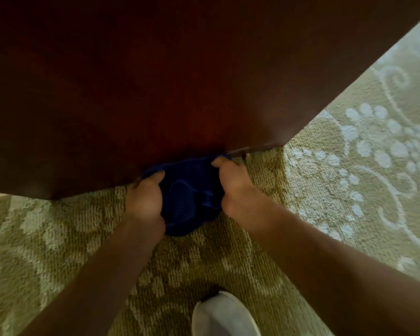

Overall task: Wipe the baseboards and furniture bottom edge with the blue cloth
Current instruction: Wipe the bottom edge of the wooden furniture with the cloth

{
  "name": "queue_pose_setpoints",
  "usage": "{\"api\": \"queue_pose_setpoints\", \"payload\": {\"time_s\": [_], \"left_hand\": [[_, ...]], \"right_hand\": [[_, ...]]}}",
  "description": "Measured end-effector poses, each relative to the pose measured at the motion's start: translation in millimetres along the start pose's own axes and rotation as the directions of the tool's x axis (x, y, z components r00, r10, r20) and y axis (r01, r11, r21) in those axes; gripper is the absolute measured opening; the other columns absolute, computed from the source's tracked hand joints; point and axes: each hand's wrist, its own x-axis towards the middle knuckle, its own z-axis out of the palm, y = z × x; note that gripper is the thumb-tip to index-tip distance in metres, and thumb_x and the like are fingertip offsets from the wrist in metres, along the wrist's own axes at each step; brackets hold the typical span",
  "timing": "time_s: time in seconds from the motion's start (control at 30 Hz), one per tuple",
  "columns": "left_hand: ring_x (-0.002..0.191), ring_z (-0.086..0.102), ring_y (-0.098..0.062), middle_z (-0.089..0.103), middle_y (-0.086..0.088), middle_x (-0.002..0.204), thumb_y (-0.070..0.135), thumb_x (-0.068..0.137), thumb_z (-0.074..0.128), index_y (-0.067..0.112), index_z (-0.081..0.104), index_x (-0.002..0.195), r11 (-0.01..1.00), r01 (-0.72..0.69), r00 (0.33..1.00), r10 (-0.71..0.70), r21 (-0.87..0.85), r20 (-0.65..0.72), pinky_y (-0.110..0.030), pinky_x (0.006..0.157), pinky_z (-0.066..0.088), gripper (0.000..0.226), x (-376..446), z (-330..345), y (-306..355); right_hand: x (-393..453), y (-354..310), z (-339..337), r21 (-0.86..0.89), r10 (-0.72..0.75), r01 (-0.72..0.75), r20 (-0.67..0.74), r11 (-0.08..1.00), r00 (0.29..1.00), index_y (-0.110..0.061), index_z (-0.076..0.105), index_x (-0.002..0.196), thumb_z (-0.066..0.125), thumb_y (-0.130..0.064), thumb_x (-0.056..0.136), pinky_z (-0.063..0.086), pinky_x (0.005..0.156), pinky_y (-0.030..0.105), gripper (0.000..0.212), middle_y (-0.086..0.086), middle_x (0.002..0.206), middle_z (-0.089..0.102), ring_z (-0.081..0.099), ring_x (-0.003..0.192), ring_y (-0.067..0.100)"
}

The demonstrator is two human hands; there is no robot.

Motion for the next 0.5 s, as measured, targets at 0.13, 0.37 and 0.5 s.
{"api": "queue_pose_setpoints", "payload": {"time_s": [0.13,0.37,0.5], "left_hand": [[0.101,0.066,-0.023,0.066,0.001,0.119,0.035,0.083,0.071,0.030,0.055,0.131,0.996,-0.063,0.995,0.068,-0.065,0.077,-0.038,0.077,0.055,0.050,-11.5,7.3,6.8],[0.094,0.067,-0.028,0.070,-0.009,0.113,0.026,0.095,0.057,0.018,0.065,0.119,0.980,0.076,0.990,-0.097,0.184,0.106,-0.031,0.063,0.050,0.026,4.6,19.6,-7.4],[0.104,0.062,-0.025,0.064,-0.008,0.124,0.028,0.096,0.059,0.014,0.058,0.131,0.969,0.054,0.990,-0.084,0.241,0.116,-0.035,0.082,0.053,0.037,2.2,21.4,-3.9]], "right_hand": [[-5.3,-11.7,-13.2,0.110,-0.171,0.174,-0.037,0.979,0.985,-0.019,0.064,0.112,0.059,-0.034,0.069,0.047,0.098,0.054,0.046,0.009,0.116,0.068,0.064,0.105,0.034],[45.6,0.0,-33.2,-0.089,-0.028,0.021,-0.082,0.996,0.996,-0.018,0.050,0.134,0.063,-0.028,0.067,0.047,0.099,0.056,0.069,0.014,0.132,0.056,0.055,0.116,0.039],[39.2,-3.9,-41.3,-0.031,-0.009,0.007,-0.067,0.999,0.998,-0.020,0.056,0.128,0.064,-0.030,0.058,0.054,0.084,0.059,0.071,0.014,0.123,0.062,0.061,0.107,0.041]]}}
